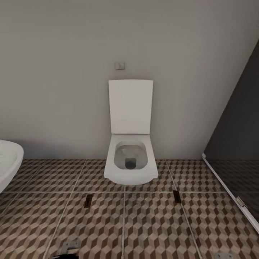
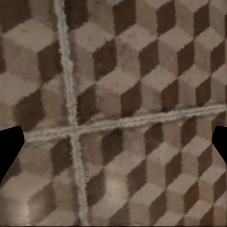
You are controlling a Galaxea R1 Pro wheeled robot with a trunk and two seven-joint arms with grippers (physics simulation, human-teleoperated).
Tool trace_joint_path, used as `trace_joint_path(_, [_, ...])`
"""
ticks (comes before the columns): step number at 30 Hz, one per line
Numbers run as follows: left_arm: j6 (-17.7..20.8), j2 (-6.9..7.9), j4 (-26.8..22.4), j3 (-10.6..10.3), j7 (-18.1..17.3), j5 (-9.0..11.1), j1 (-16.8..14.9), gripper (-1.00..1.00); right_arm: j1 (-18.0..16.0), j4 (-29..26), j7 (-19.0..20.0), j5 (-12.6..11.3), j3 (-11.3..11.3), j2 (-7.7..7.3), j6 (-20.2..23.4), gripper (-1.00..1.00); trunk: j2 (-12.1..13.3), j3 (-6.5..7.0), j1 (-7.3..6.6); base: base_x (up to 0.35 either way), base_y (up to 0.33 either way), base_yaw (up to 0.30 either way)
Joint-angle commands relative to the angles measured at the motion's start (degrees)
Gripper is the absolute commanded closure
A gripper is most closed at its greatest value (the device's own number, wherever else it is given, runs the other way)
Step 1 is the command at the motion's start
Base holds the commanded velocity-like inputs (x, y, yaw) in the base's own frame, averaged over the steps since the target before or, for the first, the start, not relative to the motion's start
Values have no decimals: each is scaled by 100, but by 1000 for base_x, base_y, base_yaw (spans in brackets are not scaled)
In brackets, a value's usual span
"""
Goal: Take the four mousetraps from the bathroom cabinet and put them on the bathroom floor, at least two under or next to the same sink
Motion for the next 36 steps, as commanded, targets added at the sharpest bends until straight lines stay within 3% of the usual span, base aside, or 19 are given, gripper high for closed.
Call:
trace_joint_path(1, [9, 8, -25, -48, 48, 36, 39, -100, 28, 12, -14, 4, -1, 20, -17, -100, 0, 19, -4, 0, 0, 0])
trace_joint_path(16, [9, 26, -22, -54, 41, 36, 506, -100, 228, 338, -23, -11, -9, 275, 10, -100, 20, 351, -42, 0, 0, 0])
trace_joint_path(36, [1, 55, -6, -55, 31, 36, 690, -100, 505, 384, -20, -11, -9, 356, -11, -100, 780, 692, -459, 0, 0, 0])
